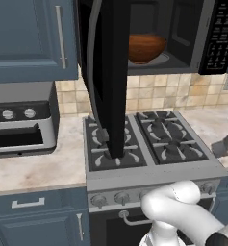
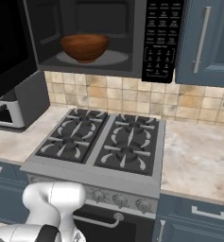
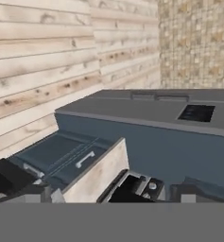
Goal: Pick the carrot from the sink and place it in the bowl. Then pick the bowl and place it in the microwave. Then close the microwave door and press the start button.
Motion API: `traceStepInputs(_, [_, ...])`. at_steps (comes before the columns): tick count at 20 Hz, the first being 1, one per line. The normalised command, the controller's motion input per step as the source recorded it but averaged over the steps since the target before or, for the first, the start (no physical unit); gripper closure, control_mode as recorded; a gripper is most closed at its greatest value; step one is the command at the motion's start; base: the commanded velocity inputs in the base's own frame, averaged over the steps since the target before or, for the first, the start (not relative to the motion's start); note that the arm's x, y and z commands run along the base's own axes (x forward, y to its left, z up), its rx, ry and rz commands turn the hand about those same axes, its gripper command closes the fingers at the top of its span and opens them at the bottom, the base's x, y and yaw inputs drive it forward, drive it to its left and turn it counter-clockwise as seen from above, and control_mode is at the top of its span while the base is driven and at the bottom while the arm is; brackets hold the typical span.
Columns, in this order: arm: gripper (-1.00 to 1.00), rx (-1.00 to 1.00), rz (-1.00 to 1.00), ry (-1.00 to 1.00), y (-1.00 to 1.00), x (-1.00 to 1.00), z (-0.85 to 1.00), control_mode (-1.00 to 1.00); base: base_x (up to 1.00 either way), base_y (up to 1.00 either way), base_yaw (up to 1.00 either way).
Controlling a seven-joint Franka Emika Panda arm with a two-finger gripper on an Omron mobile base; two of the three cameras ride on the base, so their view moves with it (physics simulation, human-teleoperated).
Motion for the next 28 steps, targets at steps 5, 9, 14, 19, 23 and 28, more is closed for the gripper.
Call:
traceStepInputs(5, [-1.00, -0.02, 0.01, 0.10, 0.98, -0.30, -0.06, -1.00, 0.00, 0.00, 0.00])
traceStepInputs(9, [-1.00, -0.04, -0.15, 0.08, 1.00, 0.34, -0.36, -1.00, 0.00, 0.00, 0.00])
traceStepInputs(14, [-1.00, -0.01, -0.25, 0.00, 1.00, 0.72, -0.58, -1.00, 0.00, 0.00, 0.00])
traceStepInputs(19, [-1.00, 0.00, -0.29, 0.00, 0.78, 0.97, -0.58, -1.00, 0.00, 0.00, 0.00])
traceStepInputs(23, [-1.00, 0.00, -0.24, 0.00, 0.41, 1.00, -0.60, -1.00, 0.00, 0.00, 0.00])
traceStepInputs(28, [-1.00, -0.01, -0.16, -0.07, 0.17, 1.00, -0.77, -1.00, 0.00, 0.00, 0.00])
